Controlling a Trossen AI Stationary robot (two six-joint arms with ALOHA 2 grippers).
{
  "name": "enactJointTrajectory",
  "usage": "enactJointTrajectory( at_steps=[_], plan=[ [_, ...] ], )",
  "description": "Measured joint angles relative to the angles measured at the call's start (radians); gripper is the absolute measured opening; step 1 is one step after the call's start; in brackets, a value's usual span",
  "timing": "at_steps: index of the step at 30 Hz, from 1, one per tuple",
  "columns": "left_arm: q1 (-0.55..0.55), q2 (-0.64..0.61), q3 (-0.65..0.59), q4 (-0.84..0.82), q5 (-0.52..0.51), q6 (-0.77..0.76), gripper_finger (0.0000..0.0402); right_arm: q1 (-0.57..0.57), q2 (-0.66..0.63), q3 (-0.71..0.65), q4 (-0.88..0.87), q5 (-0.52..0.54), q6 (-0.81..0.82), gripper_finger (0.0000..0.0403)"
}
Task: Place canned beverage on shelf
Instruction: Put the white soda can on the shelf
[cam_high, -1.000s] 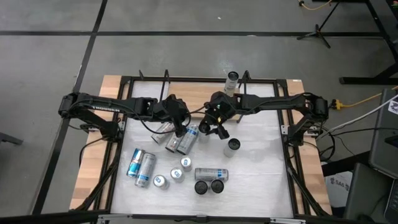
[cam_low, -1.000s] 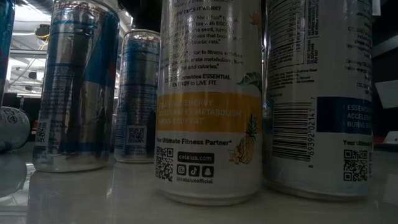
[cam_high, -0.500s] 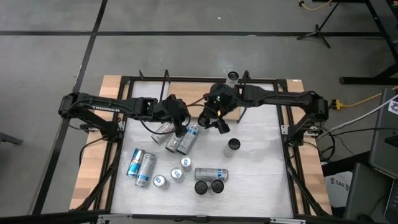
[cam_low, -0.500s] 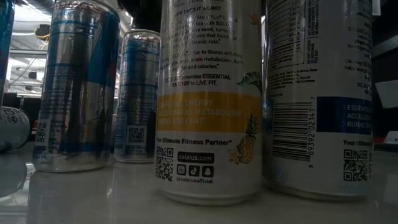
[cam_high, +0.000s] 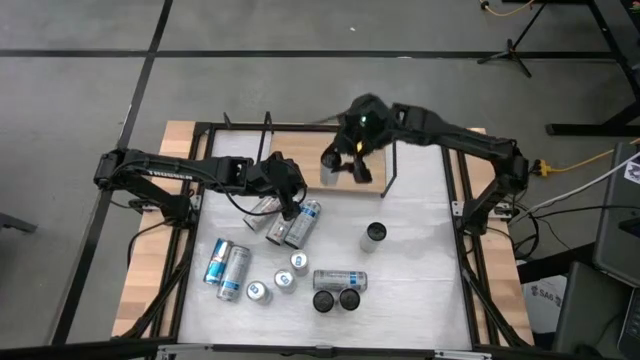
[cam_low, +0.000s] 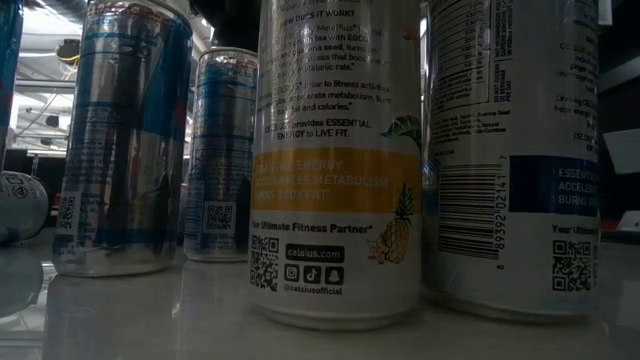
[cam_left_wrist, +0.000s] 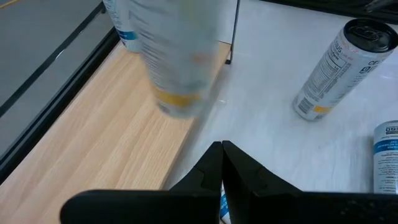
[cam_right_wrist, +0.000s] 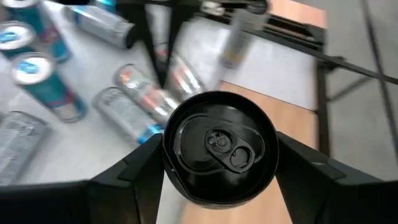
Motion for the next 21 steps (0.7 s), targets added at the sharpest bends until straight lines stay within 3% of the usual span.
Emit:
enactJointTrajectory(
  at_steps=[7, 13, 21],
  plan=[
    [0.001, 0.0, 0.0, 0.0, 0.0, 0.0, 0.0, -0.147, 0.0, 0.001, 0.003, -0.002, -0.033, 0.0239],
    [0.001, 0.0, 0.0, 0.0, -0.025, 0.0, 0.0, -0.259, 0.0, 0.001, 0.014, -0.08, -0.064, 0.0239],
    [0.001, 0.0, 0.0, 0.017, -0.026, 0.0, 0.0, -0.35, 0.005, -0.099, 0.113, -0.148, -0.066, 0.0239]
  ],
)
